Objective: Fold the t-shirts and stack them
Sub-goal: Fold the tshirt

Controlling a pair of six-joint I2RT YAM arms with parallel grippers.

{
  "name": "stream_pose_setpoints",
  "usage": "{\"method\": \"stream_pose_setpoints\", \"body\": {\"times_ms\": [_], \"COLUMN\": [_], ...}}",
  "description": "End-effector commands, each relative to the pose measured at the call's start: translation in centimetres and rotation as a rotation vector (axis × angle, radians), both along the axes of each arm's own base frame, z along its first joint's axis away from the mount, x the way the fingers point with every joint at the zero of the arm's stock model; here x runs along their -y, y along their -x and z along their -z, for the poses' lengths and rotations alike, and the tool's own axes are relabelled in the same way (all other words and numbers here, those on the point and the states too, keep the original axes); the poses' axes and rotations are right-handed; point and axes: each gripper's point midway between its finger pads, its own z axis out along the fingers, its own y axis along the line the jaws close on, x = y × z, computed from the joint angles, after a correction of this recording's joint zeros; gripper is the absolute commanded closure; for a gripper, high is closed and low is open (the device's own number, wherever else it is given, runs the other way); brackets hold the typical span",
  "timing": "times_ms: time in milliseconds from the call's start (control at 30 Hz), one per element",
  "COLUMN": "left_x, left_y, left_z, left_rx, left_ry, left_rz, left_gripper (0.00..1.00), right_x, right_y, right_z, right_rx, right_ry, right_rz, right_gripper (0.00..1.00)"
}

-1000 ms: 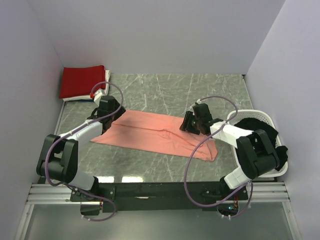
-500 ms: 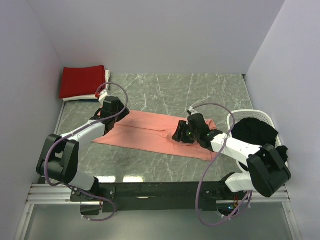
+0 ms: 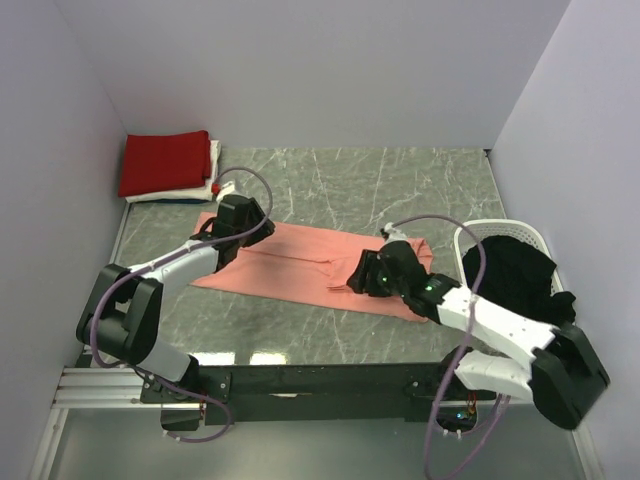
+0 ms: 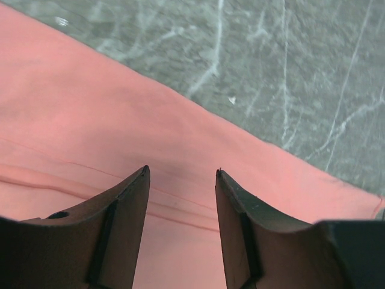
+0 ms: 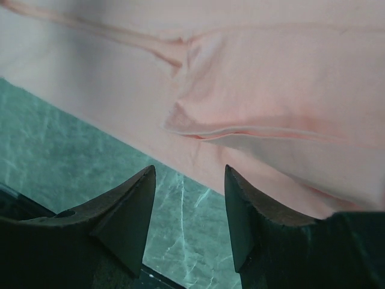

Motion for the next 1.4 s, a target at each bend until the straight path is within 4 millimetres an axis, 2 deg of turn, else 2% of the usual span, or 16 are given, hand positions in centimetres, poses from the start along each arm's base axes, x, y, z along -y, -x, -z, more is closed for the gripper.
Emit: {"method": "stream_pose_setpoints", "body": {"times_ms": [0,33,67,133,167,200,367,400,533,867,967,1033,1167,1233,1367], "left_x": [2.2,2.6,2.8,3.1,3.5,3.6,4.0,3.8,3.5,3.6,3.5,3.5,3.3,2.9,1.3], "left_y": [-0.8,-0.6,-0.5,-0.3,-0.2,-0.2,0.2,0.2,0.4,0.4,0.4,0.4,0.5,0.8,1.8], "left_z": [-2.0,-1.8,-1.8,-1.5,-1.5,-1.3,-1.4,-1.6,-2.0,-2.4,-2.4,-2.2,-1.6,-0.8,0.8], "left_rx": [0.072,0.066,0.067,0.058,0.058,0.053,0.051,0.054,0.06,0.069,0.066,0.064,0.049,0.021,-0.018], "left_ry": [0.017,0.018,0.021,0.025,0.029,0.028,0.021,0.016,0.005,0.004,0.0,-0.011,-0.027,-0.045,-0.089], "left_rz": [0.085,0.097,0.1,0.109,0.118,0.121,0.134,0.133,0.131,0.133,0.135,0.137,0.136,0.122,0.07], "left_gripper": [0.47,0.47,0.47,0.47,0.47,0.47,0.48,0.48,0.48,0.48,0.47,0.47,0.48,0.48,0.5], "right_x": [3.4,4.9,5.1,7.2,8.9,9.3,8.9,8.6,7.1,3.5,3.6,4.4,6.1,6.2,6.4], "right_y": [-1.9,-2.8,-2.7,-4.2,-5.3,-5.8,-6.9,-6.7,-5.4,0.6,2.0,2.3,0.8,-0.9,-3.9], "right_z": [-4.0,-5.7,-5.5,-5.3,-4.9,-3.7,-0.8,0.2,1.9,1.2,1.5,1.8,0.9,-0.2,0.1], "right_rx": [0.12,0.158,0.15,0.124,0.105,0.065,-0.017,-0.044,-0.089,-0.075,-0.077,-0.074,-0.033,-0.006,-0.026], "right_ry": [0.04,0.046,0.055,0.074,0.08,0.095,0.091,0.096,0.035,-0.08,-0.081,-0.07,-0.023,-0.011,0.046], "right_rz": [0.186,0.251,0.251,0.307,0.35,0.352,0.307,0.291,0.22,0.046,0.047,0.085,0.205,0.246,0.292], "right_gripper": [0.44,0.43,0.43,0.43,0.43,0.44,0.44,0.44,0.45,0.45,0.45,0.45,0.45,0.45,0.46]}}
